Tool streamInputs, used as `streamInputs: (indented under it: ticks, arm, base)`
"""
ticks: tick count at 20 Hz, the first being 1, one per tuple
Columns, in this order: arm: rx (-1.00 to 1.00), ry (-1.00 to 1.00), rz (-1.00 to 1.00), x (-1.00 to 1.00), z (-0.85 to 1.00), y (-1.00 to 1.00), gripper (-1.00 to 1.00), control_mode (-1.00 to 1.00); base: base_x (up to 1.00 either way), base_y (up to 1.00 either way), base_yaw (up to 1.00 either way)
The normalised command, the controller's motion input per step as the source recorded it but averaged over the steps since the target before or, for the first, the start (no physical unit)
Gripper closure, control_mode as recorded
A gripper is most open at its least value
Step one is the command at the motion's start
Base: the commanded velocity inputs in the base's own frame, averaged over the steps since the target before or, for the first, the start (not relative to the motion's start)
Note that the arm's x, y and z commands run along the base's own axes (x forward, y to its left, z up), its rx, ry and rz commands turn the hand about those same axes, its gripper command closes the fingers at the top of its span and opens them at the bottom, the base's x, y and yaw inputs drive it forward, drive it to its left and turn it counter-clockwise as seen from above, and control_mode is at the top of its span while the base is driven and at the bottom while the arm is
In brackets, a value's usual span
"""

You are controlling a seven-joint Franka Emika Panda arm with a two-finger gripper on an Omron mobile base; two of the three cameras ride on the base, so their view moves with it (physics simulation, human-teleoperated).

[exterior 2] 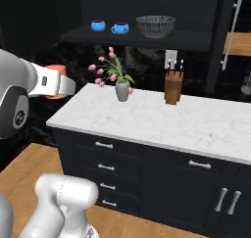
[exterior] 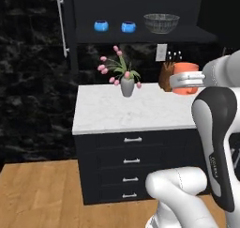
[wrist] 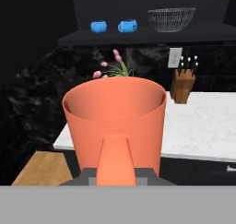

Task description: Gather all objects into one cabinet and sort the glasses and bowls to opposite sides.

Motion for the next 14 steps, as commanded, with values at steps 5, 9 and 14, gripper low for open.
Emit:
streamInputs:
  ticks: [5,9,14]
  arm:
    - [0.00,0.00,0.00,0.00,0.00,0.00,1.00,1.00]
    - [0.00,0.00,0.00,0.00,0.00,0.00,1.00,1.00]
    - [0.00,0.00,0.00,0.00,0.00,0.00,1.00,1.00]
  base:
    - [0.63,0.22,-0.35]
    - [0.34,0.31,-0.16]
    - [0.38,0.38,0.00]
